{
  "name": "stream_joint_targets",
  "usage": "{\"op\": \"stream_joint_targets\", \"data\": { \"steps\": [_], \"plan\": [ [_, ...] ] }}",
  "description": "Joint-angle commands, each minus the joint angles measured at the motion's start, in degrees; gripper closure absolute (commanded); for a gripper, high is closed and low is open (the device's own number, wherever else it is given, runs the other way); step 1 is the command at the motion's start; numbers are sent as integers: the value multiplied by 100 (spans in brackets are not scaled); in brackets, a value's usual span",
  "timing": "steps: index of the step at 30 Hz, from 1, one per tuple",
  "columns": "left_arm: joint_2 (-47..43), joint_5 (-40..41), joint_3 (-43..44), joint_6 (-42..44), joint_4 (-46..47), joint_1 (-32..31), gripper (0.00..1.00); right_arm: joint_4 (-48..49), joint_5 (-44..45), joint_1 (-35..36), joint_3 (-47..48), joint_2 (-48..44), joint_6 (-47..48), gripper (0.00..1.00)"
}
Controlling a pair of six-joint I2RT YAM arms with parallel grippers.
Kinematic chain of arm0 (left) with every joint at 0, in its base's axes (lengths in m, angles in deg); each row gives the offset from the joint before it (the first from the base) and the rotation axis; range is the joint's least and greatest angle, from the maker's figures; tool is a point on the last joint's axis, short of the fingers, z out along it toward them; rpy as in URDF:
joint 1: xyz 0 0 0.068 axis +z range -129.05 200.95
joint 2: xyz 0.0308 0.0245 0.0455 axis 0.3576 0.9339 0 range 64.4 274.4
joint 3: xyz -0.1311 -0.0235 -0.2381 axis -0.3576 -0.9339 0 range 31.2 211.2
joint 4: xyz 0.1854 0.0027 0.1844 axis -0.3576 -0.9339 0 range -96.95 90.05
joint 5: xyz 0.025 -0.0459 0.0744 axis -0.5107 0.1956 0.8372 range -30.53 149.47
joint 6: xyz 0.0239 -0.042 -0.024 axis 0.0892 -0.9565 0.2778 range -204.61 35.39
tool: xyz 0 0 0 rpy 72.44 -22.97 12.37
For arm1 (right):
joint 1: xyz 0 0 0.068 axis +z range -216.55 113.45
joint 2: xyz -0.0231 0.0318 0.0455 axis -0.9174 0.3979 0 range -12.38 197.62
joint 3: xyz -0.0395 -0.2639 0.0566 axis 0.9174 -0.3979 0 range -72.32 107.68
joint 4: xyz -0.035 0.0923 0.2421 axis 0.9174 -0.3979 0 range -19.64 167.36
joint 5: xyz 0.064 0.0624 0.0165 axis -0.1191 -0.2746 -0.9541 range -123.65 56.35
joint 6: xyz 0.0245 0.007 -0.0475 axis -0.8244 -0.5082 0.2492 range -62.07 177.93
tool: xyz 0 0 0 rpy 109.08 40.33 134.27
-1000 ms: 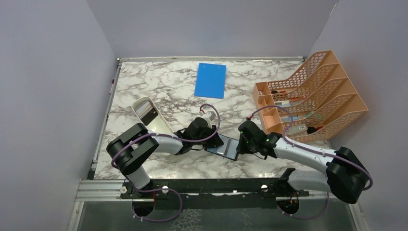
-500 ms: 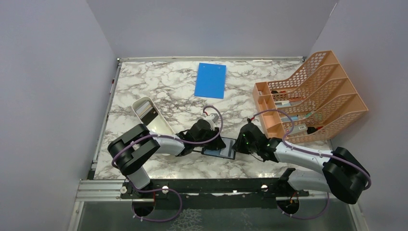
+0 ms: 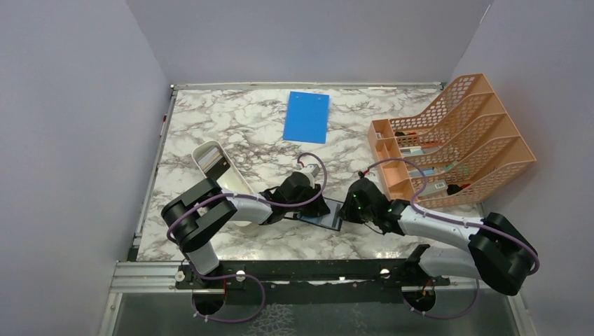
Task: Put the credit cards into the card holder
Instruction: Insert the credit card into the card holder, then adjust the card holder at the center of the board.
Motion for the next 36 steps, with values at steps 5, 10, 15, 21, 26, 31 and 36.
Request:
{"op": "stream_joint_targets", "data": {
  "steps": [5,10,15,21,26,31,36],
  "plan": [
    [-574,130,25,-282,-21,-20,72,-1532,472,3,739,-273,-33,68],
    [-969,390,158,30,-817,212,71,-1642,40,67,914,-537,-151,68],
    [-1373,438,289,299,-1497,559,71,-1688,112,327,1175,-167,-342,68],
    [-1539,197,299,474,-1713,683,70,-1864,544,341,1250,165,-464,67],
    [-1355,406,487,648,-2146,727,70,-1357,113,384,1101,198,-449,67],
    [-1149,502,670,828,-2377,827,70,-1426,258,421,1163,665,-502,67],
    [-830,517,916,1051,-2763,832,68,-1676,900,406,1221,996,-225,68]
  ]
}}
